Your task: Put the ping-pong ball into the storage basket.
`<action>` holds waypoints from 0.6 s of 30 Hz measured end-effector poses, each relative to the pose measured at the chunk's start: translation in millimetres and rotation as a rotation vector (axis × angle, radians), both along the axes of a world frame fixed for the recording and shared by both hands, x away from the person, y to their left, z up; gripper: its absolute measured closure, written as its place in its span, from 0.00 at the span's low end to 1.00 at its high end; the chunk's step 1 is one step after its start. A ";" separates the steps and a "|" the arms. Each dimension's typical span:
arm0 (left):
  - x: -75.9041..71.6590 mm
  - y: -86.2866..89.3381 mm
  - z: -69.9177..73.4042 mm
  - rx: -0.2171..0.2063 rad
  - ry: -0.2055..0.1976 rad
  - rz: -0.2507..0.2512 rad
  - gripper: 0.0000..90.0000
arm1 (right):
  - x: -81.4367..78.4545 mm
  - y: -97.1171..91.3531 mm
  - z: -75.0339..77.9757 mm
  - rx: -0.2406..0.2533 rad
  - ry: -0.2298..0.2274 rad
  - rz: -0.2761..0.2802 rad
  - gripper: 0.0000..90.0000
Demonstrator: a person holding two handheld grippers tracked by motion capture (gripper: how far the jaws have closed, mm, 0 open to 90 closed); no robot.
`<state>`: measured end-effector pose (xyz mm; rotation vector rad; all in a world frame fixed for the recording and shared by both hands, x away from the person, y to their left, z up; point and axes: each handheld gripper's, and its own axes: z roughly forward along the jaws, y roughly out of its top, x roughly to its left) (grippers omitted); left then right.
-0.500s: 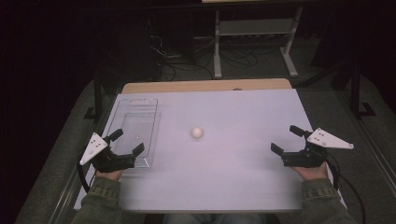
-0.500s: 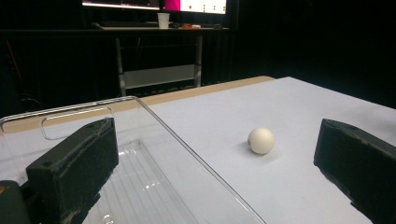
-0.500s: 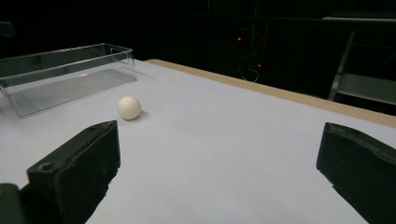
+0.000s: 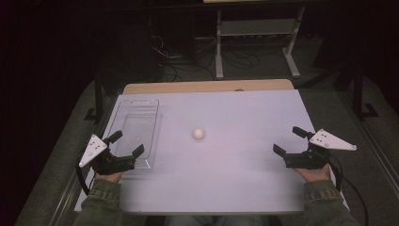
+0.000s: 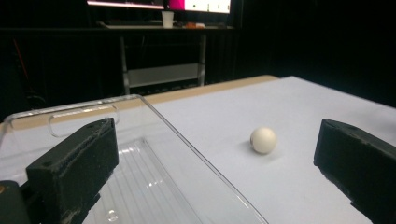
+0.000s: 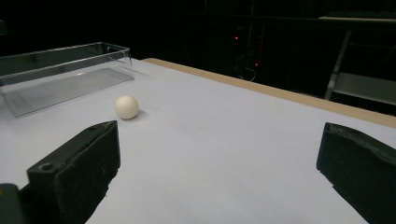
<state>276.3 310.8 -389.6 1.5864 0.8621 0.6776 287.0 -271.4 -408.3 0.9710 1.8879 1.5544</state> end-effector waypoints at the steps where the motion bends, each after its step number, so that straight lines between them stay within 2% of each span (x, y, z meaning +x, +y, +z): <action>1: 0.4 -1.7 -0.2 0.005 0.000 -0.003 0.00 | -0.4 1.0 0.6 -0.003 -0.005 0.004 0.00; 5: 1.4 -7.0 5.7 0.024 -0.002 -0.019 0.00 | 0.3 4.6 -1.4 -0.021 0.003 0.019 0.00; 11: 2.4 -6.0 17.8 0.003 -0.009 -0.028 0.00 | -0.3 4.1 -1.0 -0.019 -0.002 0.013 0.00; 16: 3.4 -6.0 22.1 0.032 -0.008 -0.037 0.00 | -0.7 3.6 -0.7 -0.010 0.001 0.008 0.00; 18: 3.6 -7.9 24.7 0.041 -0.020 -0.039 0.00 | -0.7 4.0 -0.7 -0.010 0.001 0.010 0.00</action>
